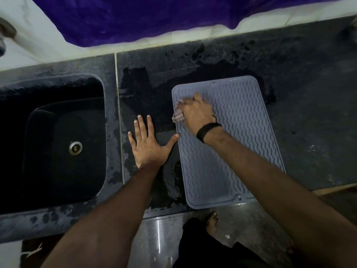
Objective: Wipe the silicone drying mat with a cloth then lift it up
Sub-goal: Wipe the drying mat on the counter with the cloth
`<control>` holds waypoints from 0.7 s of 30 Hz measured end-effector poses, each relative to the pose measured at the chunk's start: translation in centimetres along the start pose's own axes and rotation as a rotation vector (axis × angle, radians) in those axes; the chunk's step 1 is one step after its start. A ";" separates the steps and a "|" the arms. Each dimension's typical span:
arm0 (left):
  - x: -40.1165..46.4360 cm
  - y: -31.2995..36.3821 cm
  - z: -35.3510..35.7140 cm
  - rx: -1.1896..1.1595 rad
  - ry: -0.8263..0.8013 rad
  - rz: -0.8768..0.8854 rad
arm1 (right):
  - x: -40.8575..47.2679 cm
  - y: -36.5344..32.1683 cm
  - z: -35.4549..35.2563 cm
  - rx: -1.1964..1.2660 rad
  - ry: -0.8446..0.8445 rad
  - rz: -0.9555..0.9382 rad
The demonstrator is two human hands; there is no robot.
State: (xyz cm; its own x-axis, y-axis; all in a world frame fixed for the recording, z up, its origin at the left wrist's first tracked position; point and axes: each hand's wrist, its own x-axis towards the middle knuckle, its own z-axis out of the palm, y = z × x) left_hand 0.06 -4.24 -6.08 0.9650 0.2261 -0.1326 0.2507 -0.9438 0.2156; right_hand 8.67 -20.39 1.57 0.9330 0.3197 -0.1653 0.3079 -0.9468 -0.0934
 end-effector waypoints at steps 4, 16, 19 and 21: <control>0.2 -0.1 0.1 -0.011 0.002 -0.002 | 4.0 0.2 -1.5 -0.004 0.050 0.053; 0.1 -0.1 0.2 -0.004 -0.007 -0.011 | 3.0 0.4 -0.5 -0.015 0.015 0.057; 0.1 -0.1 0.1 -0.006 -0.008 -0.006 | 5.0 0.8 -1.3 0.004 0.066 0.083; 0.2 -0.2 0.1 -0.010 -0.014 -0.007 | 5.9 0.3 -1.5 -0.004 0.018 0.099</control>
State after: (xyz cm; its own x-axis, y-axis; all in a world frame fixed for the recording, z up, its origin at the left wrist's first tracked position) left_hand 0.16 -4.09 -6.26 0.9620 0.2294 -0.1478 0.2585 -0.9397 0.2240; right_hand 14.60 -18.87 1.99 0.9621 0.2241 -0.1556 0.2149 -0.9738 -0.0739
